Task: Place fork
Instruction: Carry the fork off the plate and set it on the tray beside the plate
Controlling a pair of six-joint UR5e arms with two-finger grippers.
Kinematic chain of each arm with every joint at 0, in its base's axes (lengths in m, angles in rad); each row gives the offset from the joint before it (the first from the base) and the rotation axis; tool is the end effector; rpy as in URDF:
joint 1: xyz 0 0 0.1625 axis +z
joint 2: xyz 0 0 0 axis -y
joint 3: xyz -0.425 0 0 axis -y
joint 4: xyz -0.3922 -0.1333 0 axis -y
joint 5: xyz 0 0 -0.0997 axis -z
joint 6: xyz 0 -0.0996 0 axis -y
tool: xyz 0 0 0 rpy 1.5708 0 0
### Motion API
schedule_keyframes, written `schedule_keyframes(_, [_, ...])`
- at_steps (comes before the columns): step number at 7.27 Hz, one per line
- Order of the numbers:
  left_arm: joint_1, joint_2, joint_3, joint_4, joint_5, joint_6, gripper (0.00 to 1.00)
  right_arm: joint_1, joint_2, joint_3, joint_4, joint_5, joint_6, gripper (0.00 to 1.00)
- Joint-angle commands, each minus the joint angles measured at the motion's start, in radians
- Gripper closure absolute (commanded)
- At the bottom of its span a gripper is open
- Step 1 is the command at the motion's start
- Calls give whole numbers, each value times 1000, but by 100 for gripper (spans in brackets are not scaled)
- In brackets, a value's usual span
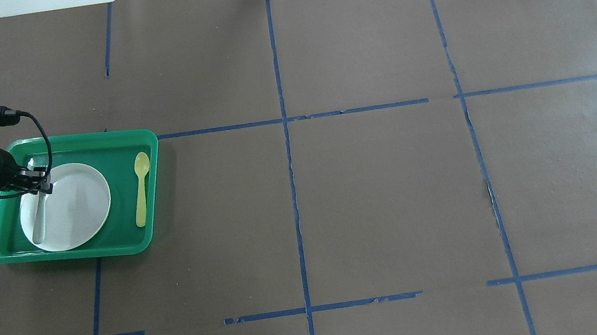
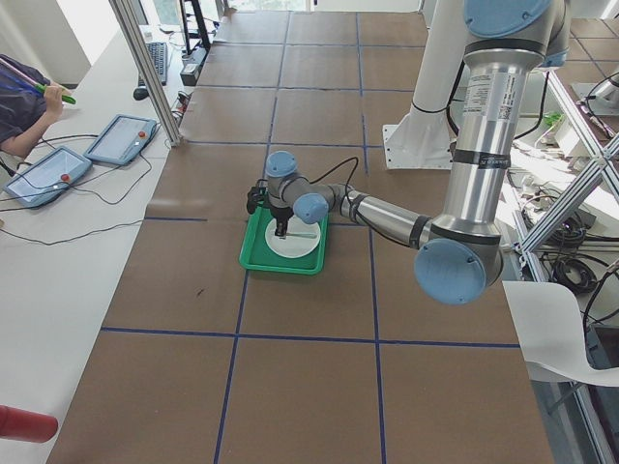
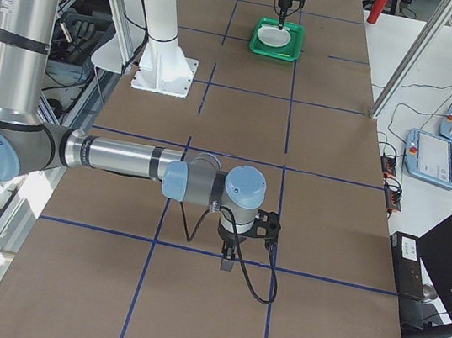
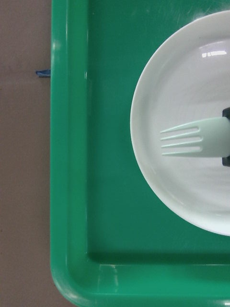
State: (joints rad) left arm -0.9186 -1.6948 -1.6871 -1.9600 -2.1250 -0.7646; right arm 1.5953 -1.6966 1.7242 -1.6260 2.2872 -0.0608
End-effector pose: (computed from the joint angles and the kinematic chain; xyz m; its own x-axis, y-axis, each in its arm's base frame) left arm 0.2780 -0.4973 0.5007 0.6916 0.1054 -0.7145 -0.0164 0.9913 0.1304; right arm 0.0786 -0.4345 0.6512 0.7536 -0.0242 0.6569 0.0213 0.9997 0.0123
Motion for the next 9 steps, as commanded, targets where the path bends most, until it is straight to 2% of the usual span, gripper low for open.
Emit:
schedule_keyframes(1, [-54,3,52,-2,0,85,100,0,0,0,0,0,1,0])
schedule_keyframes(6, [-68,6,121,-57,0,97,100,0,0,0,0,0,1,0])
schedule_keyframes(7, [-68,21,118,-66,-3,102,55,0,0,0,0,0,1,0])
schedule_keyframes(8, [-68,33,118,-101,-3,116,1,0,0,0,0,0,1,0])
schedule_keyframes(9, [-68,37,116,-108,-3,116,0,0,0,0,0,0,-1,0])
